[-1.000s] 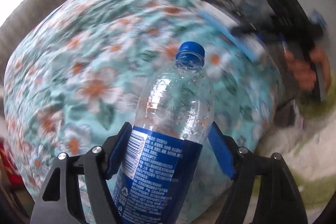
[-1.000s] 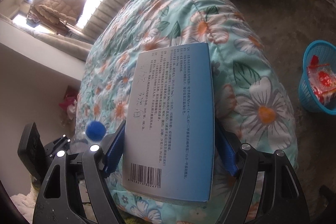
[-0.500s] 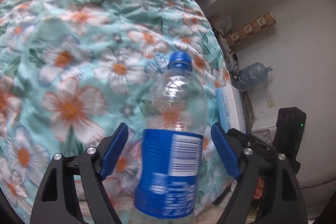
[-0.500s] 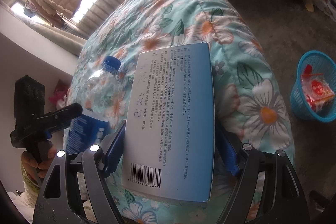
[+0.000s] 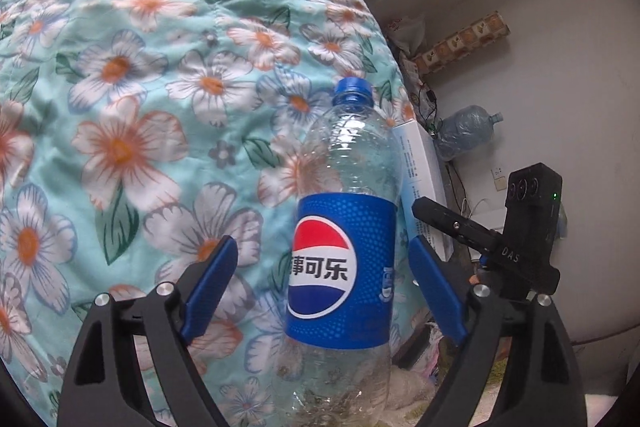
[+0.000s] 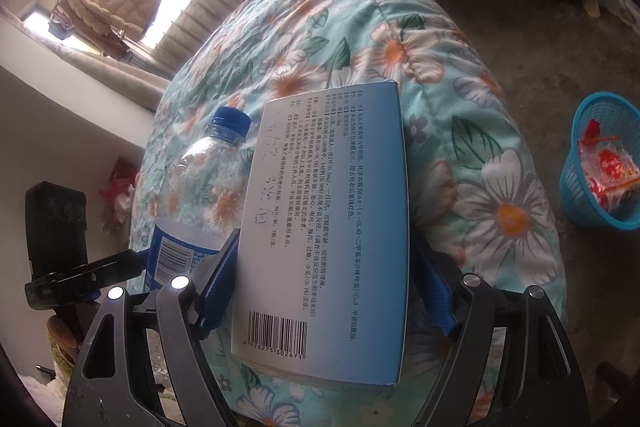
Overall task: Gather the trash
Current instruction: 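Close the left tool on the Pepsi bottle while the right holds the box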
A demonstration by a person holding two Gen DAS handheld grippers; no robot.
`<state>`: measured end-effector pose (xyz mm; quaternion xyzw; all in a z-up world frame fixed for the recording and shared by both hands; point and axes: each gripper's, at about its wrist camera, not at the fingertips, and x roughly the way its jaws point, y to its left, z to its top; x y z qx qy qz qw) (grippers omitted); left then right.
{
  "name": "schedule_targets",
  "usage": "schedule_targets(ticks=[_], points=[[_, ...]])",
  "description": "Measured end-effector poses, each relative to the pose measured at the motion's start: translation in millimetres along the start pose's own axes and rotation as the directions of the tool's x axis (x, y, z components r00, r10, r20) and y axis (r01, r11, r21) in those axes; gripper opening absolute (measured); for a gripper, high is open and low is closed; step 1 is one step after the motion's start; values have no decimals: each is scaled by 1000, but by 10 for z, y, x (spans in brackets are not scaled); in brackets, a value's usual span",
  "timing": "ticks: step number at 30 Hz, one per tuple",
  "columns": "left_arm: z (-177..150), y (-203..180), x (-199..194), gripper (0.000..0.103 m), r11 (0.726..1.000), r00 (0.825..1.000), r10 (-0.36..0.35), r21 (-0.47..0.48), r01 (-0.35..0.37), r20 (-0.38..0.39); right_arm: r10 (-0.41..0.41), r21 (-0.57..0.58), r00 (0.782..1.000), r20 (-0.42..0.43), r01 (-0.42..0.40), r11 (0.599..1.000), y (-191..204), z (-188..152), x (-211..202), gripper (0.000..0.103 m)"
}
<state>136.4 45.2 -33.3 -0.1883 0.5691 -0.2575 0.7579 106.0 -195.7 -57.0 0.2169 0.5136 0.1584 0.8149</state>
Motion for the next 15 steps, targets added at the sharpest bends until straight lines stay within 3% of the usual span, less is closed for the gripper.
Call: schedule_targets(ticks=[7, 15], points=[[4, -181, 74, 85, 995, 999, 40, 93, -40, 0, -53, -19, 999, 12, 53, 998, 62, -49, -45, 74], [0, -186, 157, 85, 991, 997, 73, 116, -72, -4, -96, -49, 995, 12, 96, 994, 130, -68, -1, 76]])
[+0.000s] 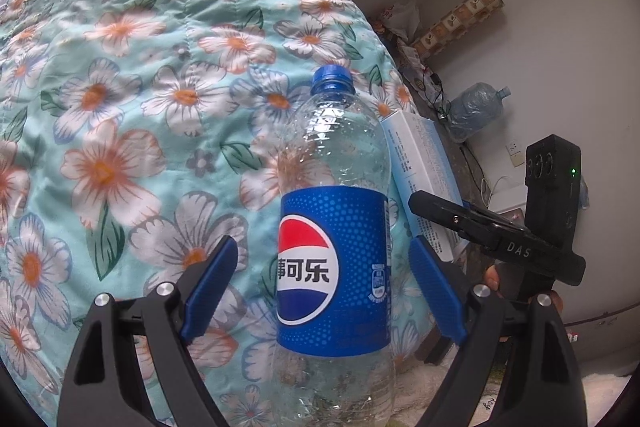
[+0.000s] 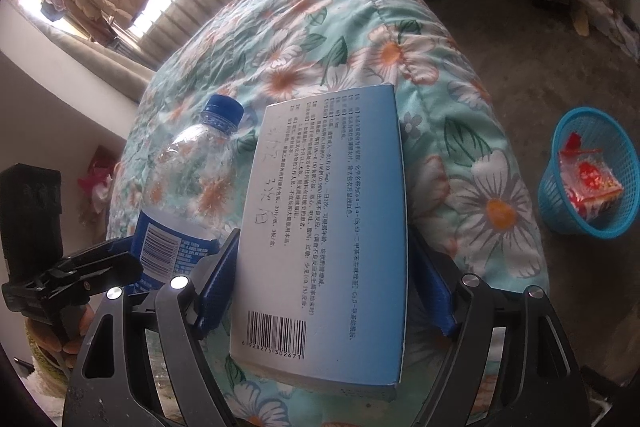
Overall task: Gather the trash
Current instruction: 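Close the left tool on the Pepsi bottle while the right holds the box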
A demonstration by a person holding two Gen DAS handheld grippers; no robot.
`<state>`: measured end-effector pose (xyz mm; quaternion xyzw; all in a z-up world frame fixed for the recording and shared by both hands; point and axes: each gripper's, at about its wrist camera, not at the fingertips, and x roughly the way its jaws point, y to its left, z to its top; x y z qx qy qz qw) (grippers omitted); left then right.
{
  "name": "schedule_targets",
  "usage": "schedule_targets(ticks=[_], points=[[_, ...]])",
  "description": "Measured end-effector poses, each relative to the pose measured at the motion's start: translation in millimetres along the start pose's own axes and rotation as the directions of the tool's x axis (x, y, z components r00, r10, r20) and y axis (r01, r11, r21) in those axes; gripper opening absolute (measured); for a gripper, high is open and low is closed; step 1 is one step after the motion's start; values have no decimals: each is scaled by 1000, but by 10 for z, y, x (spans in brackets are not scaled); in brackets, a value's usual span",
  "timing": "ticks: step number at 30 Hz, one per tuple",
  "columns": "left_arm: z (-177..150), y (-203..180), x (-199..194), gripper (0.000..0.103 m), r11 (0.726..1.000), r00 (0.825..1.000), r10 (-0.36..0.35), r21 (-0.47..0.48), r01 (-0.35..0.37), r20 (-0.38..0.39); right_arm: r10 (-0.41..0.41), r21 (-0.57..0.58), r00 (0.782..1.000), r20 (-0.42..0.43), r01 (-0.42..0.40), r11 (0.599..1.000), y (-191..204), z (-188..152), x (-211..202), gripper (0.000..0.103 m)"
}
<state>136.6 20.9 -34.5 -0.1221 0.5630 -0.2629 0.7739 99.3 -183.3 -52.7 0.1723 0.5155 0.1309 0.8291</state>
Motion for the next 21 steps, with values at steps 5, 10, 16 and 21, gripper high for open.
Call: schedule_targets(ticks=[5, 10, 16, 21], points=[[-11, 16, -7, 85, 1000, 1000, 15, 7, -15, 4, 6, -4, 1000, -4, -6, 1000, 29, 19, 24, 79], [-16, 32, -26, 85, 1000, 1000, 17, 9, -18, 11, 12, 4, 1000, -6, -12, 1000, 32, 25, 36, 80], [-10, -6, -37, 85, 999, 999, 34, 33, -35, 38, 23, 10, 1000, -9, -22, 1000, 17, 31, 41, 80], [2, 1, -17, 85, 999, 999, 30, 33, -31, 39, 9, 3, 1000, -10, -9, 1000, 20, 27, 47, 81]])
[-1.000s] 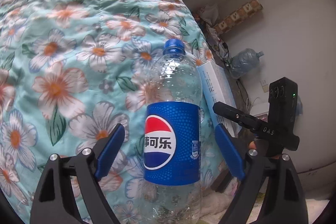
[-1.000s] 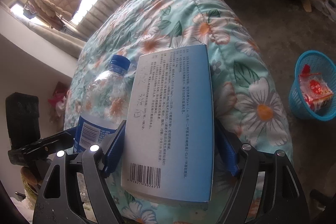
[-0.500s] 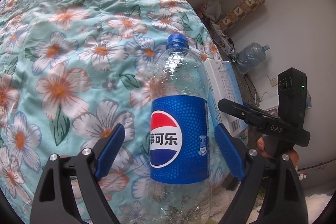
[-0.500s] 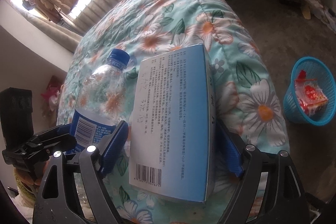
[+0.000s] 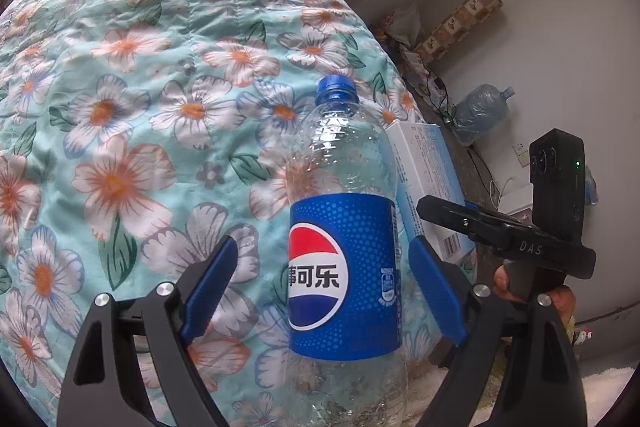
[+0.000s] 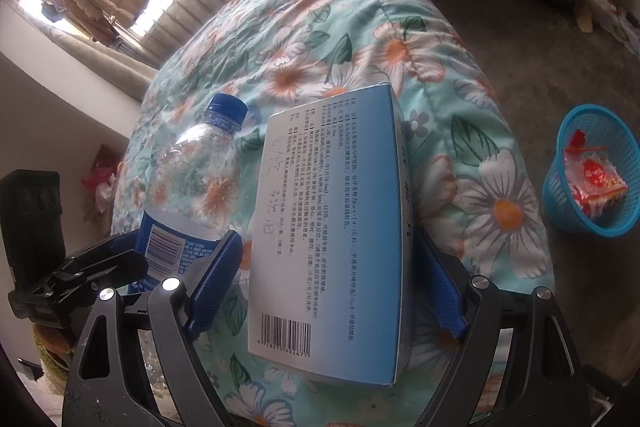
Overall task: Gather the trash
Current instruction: 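Close the left tool on the Pepsi bottle while the right holds the box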
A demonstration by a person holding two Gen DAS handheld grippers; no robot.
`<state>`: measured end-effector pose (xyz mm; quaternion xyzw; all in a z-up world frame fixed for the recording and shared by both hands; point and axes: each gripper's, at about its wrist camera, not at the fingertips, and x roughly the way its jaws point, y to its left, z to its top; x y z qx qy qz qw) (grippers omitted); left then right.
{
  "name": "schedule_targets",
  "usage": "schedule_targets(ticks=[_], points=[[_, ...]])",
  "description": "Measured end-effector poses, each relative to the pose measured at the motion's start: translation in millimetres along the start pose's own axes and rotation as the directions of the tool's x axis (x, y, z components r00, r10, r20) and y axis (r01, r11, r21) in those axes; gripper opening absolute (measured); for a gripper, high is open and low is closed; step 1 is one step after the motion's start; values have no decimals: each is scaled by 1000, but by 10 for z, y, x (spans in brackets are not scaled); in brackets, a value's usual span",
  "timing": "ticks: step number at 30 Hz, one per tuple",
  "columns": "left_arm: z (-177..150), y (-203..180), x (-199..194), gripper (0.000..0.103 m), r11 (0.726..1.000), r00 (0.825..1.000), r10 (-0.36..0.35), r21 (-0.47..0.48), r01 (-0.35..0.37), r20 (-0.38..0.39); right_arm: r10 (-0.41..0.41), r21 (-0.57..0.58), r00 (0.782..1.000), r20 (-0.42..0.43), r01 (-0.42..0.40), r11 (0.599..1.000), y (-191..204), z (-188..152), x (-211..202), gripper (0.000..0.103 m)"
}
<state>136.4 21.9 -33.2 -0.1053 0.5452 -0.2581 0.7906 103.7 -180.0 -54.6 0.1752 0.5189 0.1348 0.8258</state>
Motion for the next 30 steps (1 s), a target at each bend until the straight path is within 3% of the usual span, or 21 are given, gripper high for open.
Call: schedule_targets(ticks=[7, 25, 30], points=[[18, 14, 11, 85, 1000, 1000, 9, 2, -9, 9, -34, -20, 999, -2, 34, 999, 63, -17, 30, 82], [54, -37, 66, 85, 999, 1000, 20, 25, -21, 14, -32, -26, 999, -3, 32, 999, 83, 1, 57, 85], [98, -91, 77, 85, 998, 998, 52, 38, -53, 36, -23, -28, 1000, 4, 23, 999, 71, -3, 56, 85]])
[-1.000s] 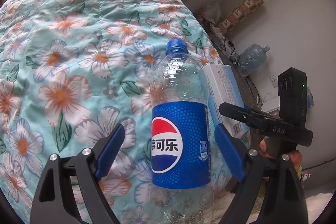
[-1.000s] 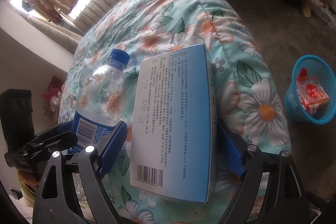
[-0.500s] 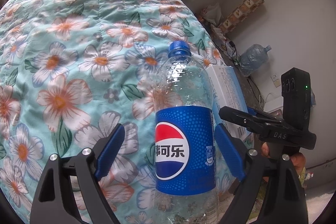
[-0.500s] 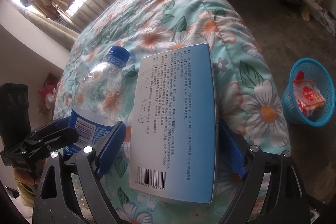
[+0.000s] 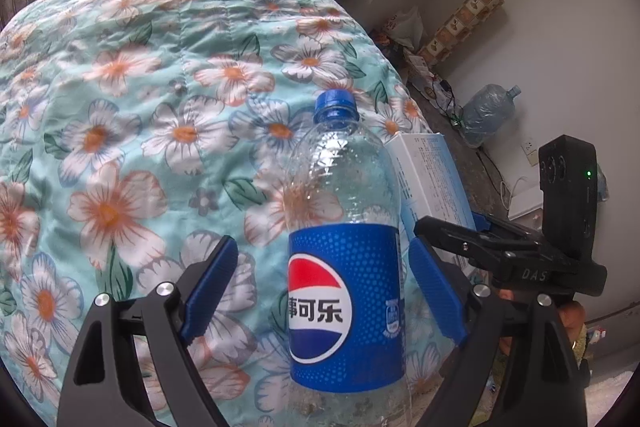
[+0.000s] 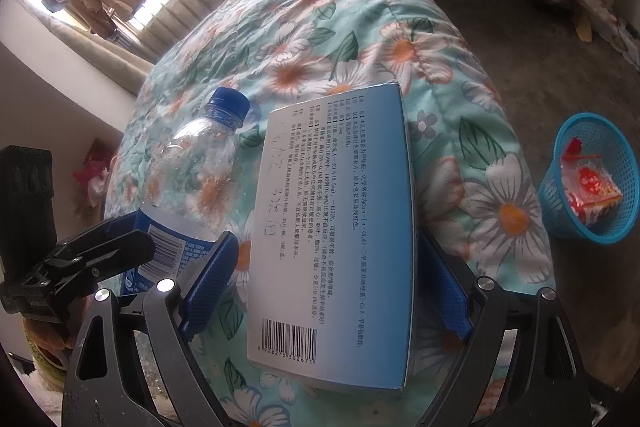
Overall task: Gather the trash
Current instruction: 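Close the left tool on the Pepsi bottle while the right holds the box, then carry the box and bottle over the blue wastebasket with both tools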
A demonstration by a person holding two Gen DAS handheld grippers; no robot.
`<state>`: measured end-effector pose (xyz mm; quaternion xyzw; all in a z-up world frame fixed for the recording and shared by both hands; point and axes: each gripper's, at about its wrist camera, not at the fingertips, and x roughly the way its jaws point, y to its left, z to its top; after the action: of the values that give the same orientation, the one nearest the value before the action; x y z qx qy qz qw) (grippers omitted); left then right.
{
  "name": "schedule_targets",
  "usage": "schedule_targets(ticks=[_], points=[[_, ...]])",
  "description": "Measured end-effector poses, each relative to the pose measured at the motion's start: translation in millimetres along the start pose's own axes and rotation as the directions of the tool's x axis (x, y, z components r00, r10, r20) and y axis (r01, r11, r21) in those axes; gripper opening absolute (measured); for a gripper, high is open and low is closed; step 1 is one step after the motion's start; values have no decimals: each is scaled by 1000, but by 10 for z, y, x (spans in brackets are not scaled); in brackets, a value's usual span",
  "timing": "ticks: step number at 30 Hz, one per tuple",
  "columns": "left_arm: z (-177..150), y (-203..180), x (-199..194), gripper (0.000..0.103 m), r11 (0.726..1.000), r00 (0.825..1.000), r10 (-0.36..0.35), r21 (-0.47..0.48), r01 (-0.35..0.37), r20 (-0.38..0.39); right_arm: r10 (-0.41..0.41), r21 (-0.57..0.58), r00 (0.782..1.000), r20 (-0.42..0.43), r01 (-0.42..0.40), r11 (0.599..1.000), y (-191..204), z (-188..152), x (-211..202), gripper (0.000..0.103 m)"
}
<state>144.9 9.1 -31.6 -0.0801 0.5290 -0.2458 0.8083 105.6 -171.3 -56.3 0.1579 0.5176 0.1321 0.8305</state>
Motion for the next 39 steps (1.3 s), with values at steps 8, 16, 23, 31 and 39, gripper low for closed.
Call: schedule_targets(ticks=[8, 16, 23, 31, 39], points=[[32, -95, 76, 85, 998, 998, 55, 28, -55, 9, -7, 0, 1000, 8, 7, 1000, -24, -22, -64, 82], [44, -275, 195, 84, 985, 993, 117, 127, -116, 2, -86, -44, 996, 15, 87, 995, 48, -94, -93, 78], [48, -332, 327, 67, 976, 988, 152, 162, -145, -31, -121, -60, 992, 24, 122, 991, 42, -112, -77, 74], [32, -366, 331, 64, 969, 984, 177, 176, -172, -15, -112, -58, 993, 36, 114, 992, 19, -118, -111, 71], [13, -391, 256, 64, 969, 985, 171, 177, -170, 8, -97, -45, 994, 48, 99, 994, -29, -114, -184, 70]])
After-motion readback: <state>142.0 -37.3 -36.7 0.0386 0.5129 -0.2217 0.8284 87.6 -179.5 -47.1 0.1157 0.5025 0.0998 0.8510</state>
